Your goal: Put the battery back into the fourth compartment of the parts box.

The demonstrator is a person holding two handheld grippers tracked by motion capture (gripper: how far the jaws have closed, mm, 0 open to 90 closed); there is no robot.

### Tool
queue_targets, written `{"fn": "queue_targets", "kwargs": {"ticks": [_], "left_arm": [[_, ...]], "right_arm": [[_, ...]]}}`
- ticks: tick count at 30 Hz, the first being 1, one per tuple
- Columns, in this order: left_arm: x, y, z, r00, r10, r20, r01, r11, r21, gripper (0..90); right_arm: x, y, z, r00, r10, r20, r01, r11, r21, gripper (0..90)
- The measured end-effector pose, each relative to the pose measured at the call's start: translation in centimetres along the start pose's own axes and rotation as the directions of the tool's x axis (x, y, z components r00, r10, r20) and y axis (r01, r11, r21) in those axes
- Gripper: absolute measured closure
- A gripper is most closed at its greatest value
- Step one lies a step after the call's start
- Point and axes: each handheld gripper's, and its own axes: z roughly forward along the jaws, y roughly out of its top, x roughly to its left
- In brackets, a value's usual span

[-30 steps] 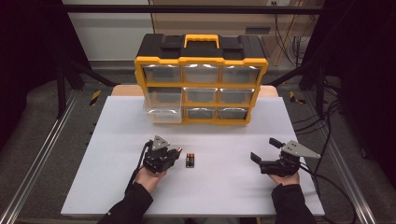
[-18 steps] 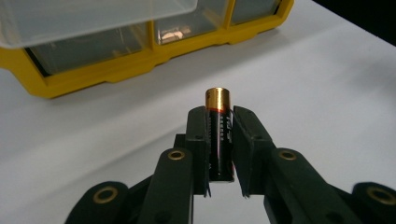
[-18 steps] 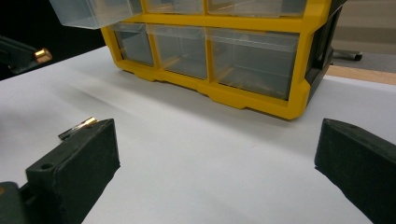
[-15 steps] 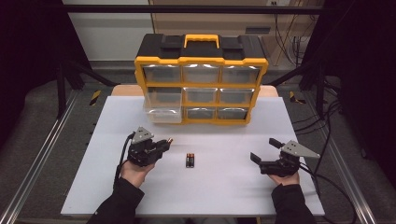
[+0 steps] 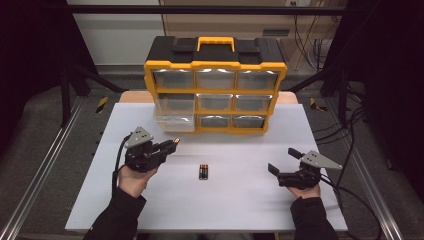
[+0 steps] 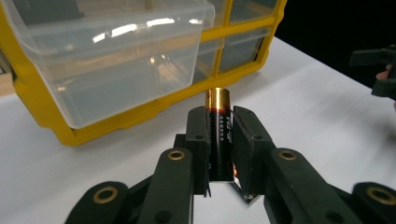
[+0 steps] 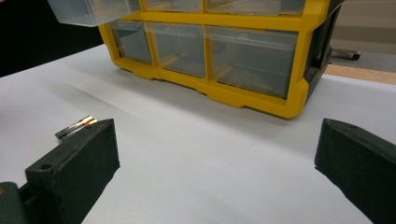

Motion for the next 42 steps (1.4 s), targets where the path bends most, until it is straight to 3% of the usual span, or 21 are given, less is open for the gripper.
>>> {"fn": "queue_targets", "kwargs": {"ticks": [11, 16, 20, 33, 42], "left_arm": [[1.1, 3.9, -1.4, 0.9999, 0.012, -0.011, -0.013, 0.9978, -0.066, 76.0], [1.7, 5.3, -1.3, 0.9994, 0.017, -0.03, -0.019, 0.9971, -0.073, 76.0], [2.4, 6.3, -0.9, 0.9994, 0.0, -0.034, -0.002, 0.9971, -0.076, 76.0], [4.1, 8.4, 2.0, 0.9972, 0.011, -0.074, -0.014, 0.9993, -0.033, 76.0], [5.6, 7.8, 4.2, 0.9925, 0.008, -0.122, -0.004, 0.9994, 0.035, 76.0]], "right_arm": [[0.0, 0.0, 0.0, 1.0, -0.004, 0.0, 0.004, 1.0, 0.005, 0.2], [0.0, -0.1, 0.1, 1.0, -0.004, -0.002, 0.004, 1.0, 0.006, 0.2], [0.0, 0.0, 0.0, 1.0, -0.002, -0.001, 0.002, 1.0, 0.004, 0.3], [0.0, 0.0, 0.0, 1.0, -0.005, -0.001, 0.005, 1.0, 0.006, 0.3], [0.0, 0.0, 0.1, 1.0, -0.007, -0.003, 0.007, 1.0, 0.006, 0.2]]}}
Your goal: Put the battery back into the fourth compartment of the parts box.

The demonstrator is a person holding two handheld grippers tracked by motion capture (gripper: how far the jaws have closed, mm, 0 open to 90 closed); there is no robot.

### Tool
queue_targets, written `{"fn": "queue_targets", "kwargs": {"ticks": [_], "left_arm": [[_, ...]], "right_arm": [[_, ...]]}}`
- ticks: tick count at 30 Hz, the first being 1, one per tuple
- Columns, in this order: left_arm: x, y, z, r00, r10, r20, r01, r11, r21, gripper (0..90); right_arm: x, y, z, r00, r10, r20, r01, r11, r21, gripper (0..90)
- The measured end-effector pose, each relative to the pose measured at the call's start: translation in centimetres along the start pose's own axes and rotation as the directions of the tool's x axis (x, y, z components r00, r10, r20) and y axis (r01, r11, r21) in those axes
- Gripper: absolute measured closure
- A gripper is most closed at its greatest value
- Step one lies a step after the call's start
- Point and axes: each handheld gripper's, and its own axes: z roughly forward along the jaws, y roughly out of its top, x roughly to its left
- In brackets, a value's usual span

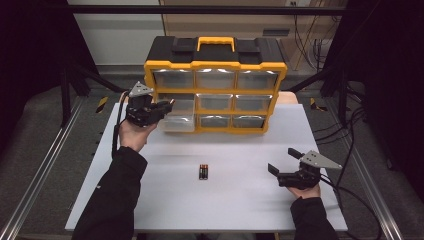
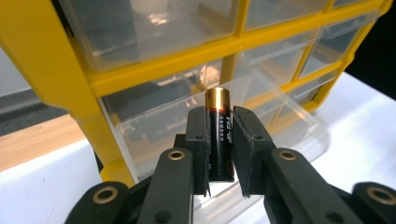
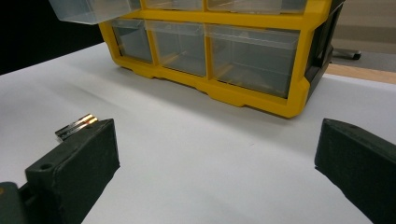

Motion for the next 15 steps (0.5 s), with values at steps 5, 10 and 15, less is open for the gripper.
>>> {"fn": "queue_targets", "kwargs": {"ticks": [5, 10, 15], "left_arm": [[0.4, -0.4, 0.7, 0.9998, 0.0, -0.018, 0.001, 0.9994, 0.033, 76.0], [0.8, -0.8, 1.1, 0.9996, -0.016, -0.024, 0.017, 0.9987, 0.048, 75.9], [1.0, -0.9, 1.2, 0.9993, -0.022, -0.029, 0.024, 0.9984, 0.052, 75.3]], "right_arm": [[0.0, 0.0, 0.0, 1.0, 0.001, 0.0, -0.001, 1.0, 0.001, 0.3], [0.0, 0.0, 0.0, 1.0, 0.0, 0.0, 0.0, 1.0, 0.001, 0.2], [0.0, 0.0, 0.0, 1.0, 0.001, -0.001, -0.001, 1.0, 0.0, 0.3]]}}
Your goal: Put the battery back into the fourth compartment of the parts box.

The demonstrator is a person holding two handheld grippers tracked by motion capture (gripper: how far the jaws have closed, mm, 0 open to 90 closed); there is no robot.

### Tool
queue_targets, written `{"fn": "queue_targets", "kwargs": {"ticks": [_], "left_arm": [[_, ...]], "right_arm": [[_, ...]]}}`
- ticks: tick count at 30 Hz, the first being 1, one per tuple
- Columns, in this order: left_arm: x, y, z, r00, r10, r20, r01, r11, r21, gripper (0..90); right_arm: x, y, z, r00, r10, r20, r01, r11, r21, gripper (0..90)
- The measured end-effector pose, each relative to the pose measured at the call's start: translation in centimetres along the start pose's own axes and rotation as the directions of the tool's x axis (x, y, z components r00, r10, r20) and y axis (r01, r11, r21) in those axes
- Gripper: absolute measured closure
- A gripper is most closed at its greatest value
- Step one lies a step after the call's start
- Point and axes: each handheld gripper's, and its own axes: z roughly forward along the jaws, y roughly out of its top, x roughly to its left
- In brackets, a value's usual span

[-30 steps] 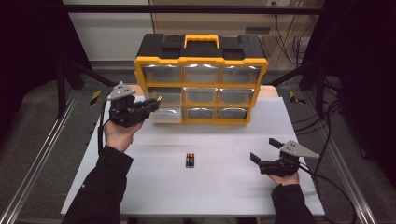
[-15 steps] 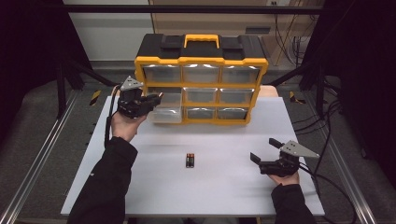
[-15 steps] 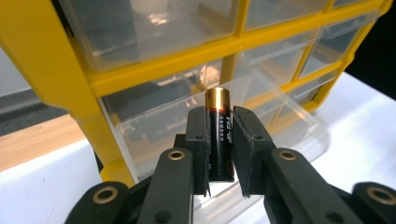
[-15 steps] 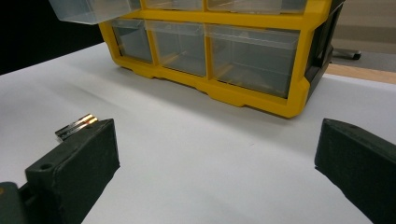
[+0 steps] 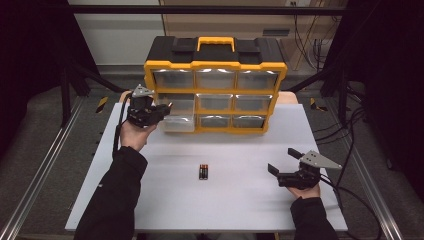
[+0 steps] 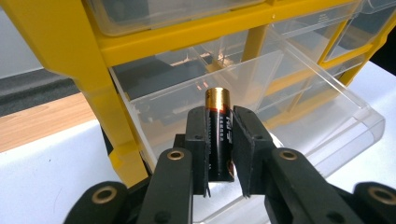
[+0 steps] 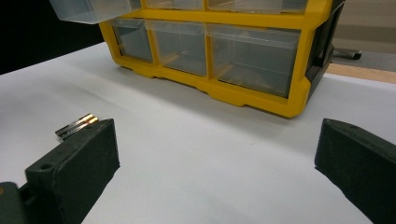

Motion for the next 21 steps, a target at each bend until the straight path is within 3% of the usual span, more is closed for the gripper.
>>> {"fn": "queue_targets", "kwargs": {"ticks": [5, 7, 8, 13, 19, 21], "left_arm": [[0.0, 0.0, -0.2, 0.9999, 0.005, -0.013, -0.005, 0.9999, -0.015, 71.5], [-0.1, 0.0, -0.6, 0.9999, 0.004, -0.01, -0.004, 0.9988, -0.048, 70.4], [-0.1, -0.1, -1.1, 1.0, 0.0, 0.002, 0.0, 0.997, -0.077, 67.6], [-0.5, -0.2, -2.2, 0.9998, 0.006, 0.018, -0.004, 0.9936, -0.113, 54.7], [-1.1, -1.2, -3.9, 0.9985, 0.02, 0.052, -0.011, 0.9859, -0.167, 39.4], [-1.3, -1.8, -4.6, 0.9976, 0.026, 0.064, -0.012, 0.9776, -0.21, 35.8]], "right_arm": [[0.0, 0.0, 0.0, 1.0, 0.0, 0.0, 0.0, 1.0, -0.002, 0.3], [0.0, 0.0, 0.0, 1.0, 0.0, 0.0, 0.0, 1.0, -0.002, 0.3], [0.0, 0.0, -0.1, 1.0, 0.003, -0.001, -0.003, 1.0, -0.002, 0.3], [0.0, 0.0, -0.1, 1.0, 0.004, 0.0, -0.004, 1.0, -0.003, 0.3], [0.0, 0.1, -0.1, 1.0, 0.004, 0.001, -0.004, 1.0, -0.006, 0.3], [0.0, 0.1, -0.1, 1.0, 0.003, 0.0, -0.003, 1.0, -0.006, 0.2]]}}
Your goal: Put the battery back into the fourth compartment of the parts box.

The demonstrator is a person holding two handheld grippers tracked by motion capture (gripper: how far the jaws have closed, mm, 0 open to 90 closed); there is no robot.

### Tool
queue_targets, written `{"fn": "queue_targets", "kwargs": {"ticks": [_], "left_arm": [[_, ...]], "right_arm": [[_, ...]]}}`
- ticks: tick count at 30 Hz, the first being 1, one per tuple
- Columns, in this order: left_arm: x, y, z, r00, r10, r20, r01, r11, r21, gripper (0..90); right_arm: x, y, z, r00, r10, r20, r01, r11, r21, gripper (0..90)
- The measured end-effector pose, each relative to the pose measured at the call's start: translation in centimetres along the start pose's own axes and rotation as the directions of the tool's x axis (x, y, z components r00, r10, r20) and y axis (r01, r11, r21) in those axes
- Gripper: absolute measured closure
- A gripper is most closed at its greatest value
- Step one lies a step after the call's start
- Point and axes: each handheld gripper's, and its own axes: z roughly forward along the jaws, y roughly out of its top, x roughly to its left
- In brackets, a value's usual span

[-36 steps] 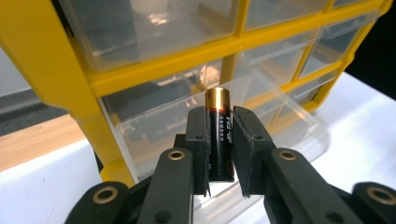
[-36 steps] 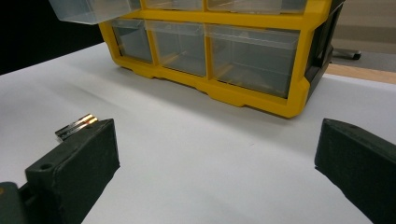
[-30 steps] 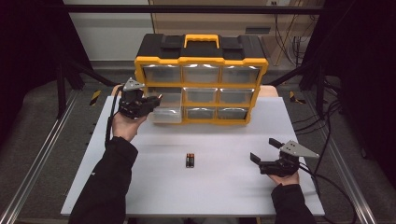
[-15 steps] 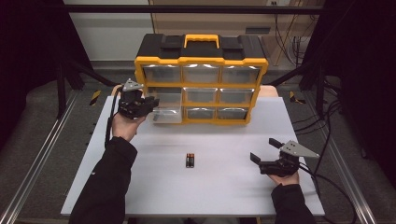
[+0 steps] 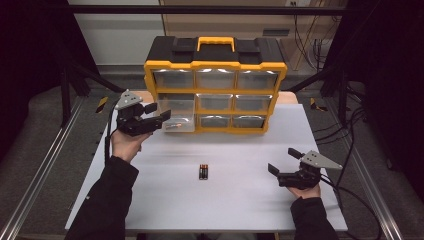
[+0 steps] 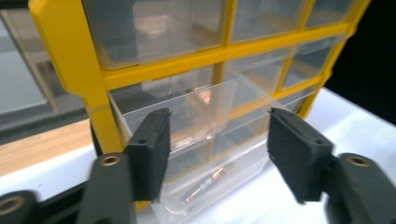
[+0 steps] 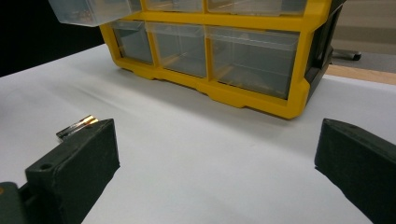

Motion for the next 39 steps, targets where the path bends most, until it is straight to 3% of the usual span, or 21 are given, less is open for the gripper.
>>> {"fn": "queue_targets", "kwargs": {"ticks": [7, 10, 16, 26, 29, 39], "left_arm": [[-0.8, -2.0, -1.9, 0.9994, -0.01, 0.034, 0.012, 0.9973, -0.072, 19.2], [-1.0, -2.6, -2.1, 0.9995, -0.009, 0.031, 0.011, 0.997, -0.077, 13.2], [-1.5, -4.4, -1.9, 0.9994, -0.017, 0.03, 0.018, 0.9993, -0.034, 7.6], [-3.3, -7.2, -0.3, 0.9994, 0.011, 0.033, -0.012, 0.9996, 0.025, 2.9], [-3.8, -8.2, 0.1, 0.998, 0.01, 0.062, -0.012, 0.9994, 0.032, 2.8], [-5.3, -9.9, 2.1, 0.995, 0.017, 0.099, -0.026, 0.9952, 0.095, 2.1]], "right_arm": [[0.0, 0.0, 0.0, 1.0, 0.0, -0.001, 0.0, 1.0, -0.003, 0.3], [0.0, 0.0, 0.0, 1.0, 0.001, -0.001, -0.001, 1.0, -0.001, 0.3], [0.0, 0.0, 0.0, 1.0, -0.001, -0.002, 0.001, 1.0, -0.001, 0.3], [0.0, 0.0, 0.0, 1.0, -0.003, -0.003, 0.003, 1.0, 0.0, 0.3], [0.0, 0.0, 0.0, 1.0, -0.002, -0.003, 0.002, 1.0, 0.002, 0.3], [0.1, -0.1, 0.0, 1.0, -0.003, -0.004, 0.003, 1.0, 0.003, 0.2]]}}
